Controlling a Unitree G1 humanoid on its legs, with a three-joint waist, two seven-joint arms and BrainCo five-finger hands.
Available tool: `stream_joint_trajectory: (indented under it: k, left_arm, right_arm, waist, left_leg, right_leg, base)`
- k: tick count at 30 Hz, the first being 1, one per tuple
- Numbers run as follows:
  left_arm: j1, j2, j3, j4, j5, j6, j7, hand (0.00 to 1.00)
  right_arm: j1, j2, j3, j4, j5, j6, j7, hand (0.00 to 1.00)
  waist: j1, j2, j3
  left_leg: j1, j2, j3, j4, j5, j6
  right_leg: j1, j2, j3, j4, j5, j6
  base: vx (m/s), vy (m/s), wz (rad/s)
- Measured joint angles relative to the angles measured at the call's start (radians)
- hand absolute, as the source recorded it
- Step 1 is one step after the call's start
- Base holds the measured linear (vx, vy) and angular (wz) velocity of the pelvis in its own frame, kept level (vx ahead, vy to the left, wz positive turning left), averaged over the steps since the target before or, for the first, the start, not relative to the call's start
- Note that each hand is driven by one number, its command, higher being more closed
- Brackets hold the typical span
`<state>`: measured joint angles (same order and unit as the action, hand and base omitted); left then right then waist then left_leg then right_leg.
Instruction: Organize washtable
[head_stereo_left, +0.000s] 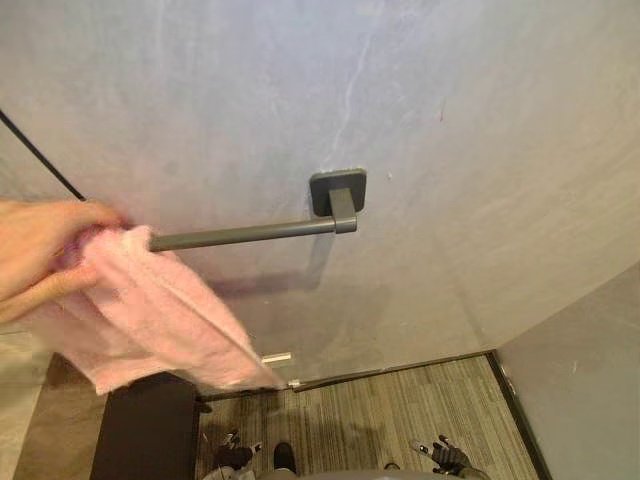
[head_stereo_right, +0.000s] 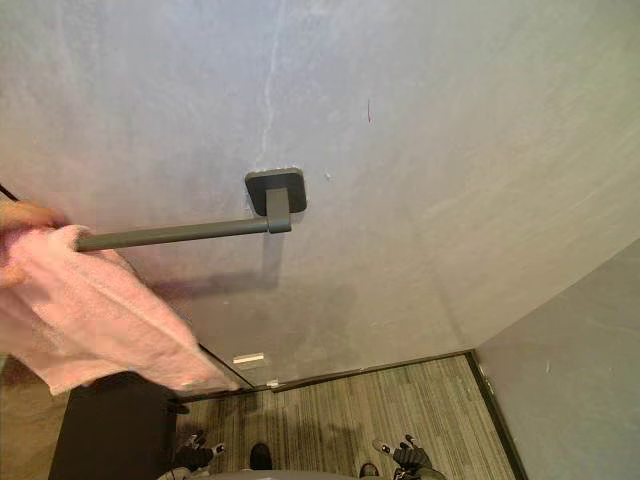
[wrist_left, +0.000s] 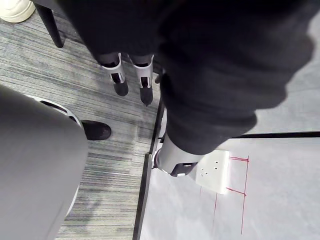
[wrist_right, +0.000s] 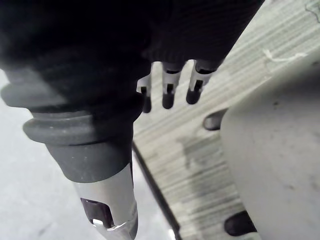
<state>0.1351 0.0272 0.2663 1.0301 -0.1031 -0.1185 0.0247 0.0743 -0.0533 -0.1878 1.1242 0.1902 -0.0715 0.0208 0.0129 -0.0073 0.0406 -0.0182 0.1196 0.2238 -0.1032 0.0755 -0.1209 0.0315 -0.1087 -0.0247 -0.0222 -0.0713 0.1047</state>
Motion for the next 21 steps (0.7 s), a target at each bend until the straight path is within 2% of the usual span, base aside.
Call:
stream_joint_trajectory:
  k: [4,8,11,16,19,21]
  left_arm:
    - [0.000,0.000,-0.008,-0.002,-0.001,-0.002,0.004,0.00]
    - [0.006,-0.004,-0.065,-0.059,-0.006,-0.007,0.026,0.00]
    - [0.020,-0.008,-0.080,-0.149,-0.013,-0.017,0.041,0.00]
    - [0.036,-0.007,-0.076,-0.371,-0.010,-0.034,0.074,0.00]
    - [0.052,-0.007,-0.068,-0.544,0.029,-0.048,0.118,0.00]
    - [0.062,-0.007,-0.056,-0.621,0.039,-0.062,0.139,0.00]
  right_arm:
    - [0.000,0.000,0.001,-0.002,0.007,-0.001,-0.004,0.00]
    - [0.008,0.002,0.046,-0.061,0.014,-0.012,-0.023,0.00]
    - [0.032,0.004,0.114,-0.176,0.016,-0.031,-0.028,0.00]
    - [0.073,0.006,0.237,-0.474,0.016,-0.061,-0.038,0.00]
    - [0.113,0.004,0.302,-0.673,0.013,-0.089,-0.031,0.00]
    - [0.122,0.002,0.328,-0.747,0.014,-0.110,-0.016,0.00]
  waist:
    - [0.000,0.000,0.000]
    - [0.001,0.001,0.001]
    - [0.000,0.000,0.001]
    - [0.001,-0.003,0.001]
    - [0.003,-0.008,-0.001]
    - [0.002,-0.008,-0.002]
  left_leg:
    - [-0.001,0.000,0.000,0.000,0.000,0.000]
    - [-0.002,0.001,-0.001,0.000,0.000,0.000]
    - [-0.004,0.001,-0.001,0.000,0.000,0.000]
    - [-0.023,0.001,-0.001,0.000,0.000,0.000]
    - [-0.035,0.003,0.000,0.005,0.000,0.000]
    - [-0.036,0.003,0.000,0.007,0.000,0.000]
  right_leg:
    - [0.000,0.000,0.000,-0.002,0.000,0.000]
    - [-0.002,0.000,0.000,-0.002,0.000,0.000]
    - [-0.004,0.001,0.000,-0.001,0.000,0.000]
    - [-0.027,0.001,0.005,0.002,0.000,0.000]
    - [-0.038,0.002,0.005,0.002,0.000,0.000]
    - [-0.039,0.002,0.005,0.002,0.000,0.000]
  base:
    - [0.00,0.000,0.00]
    - [0.00,0.000,0.00]
    - [0.00,0.000,0.00]
    - [0.00,0.000,-0.01]
    - [0.02,-0.007,0.00]
    - [0.02,-0.006,0.00]
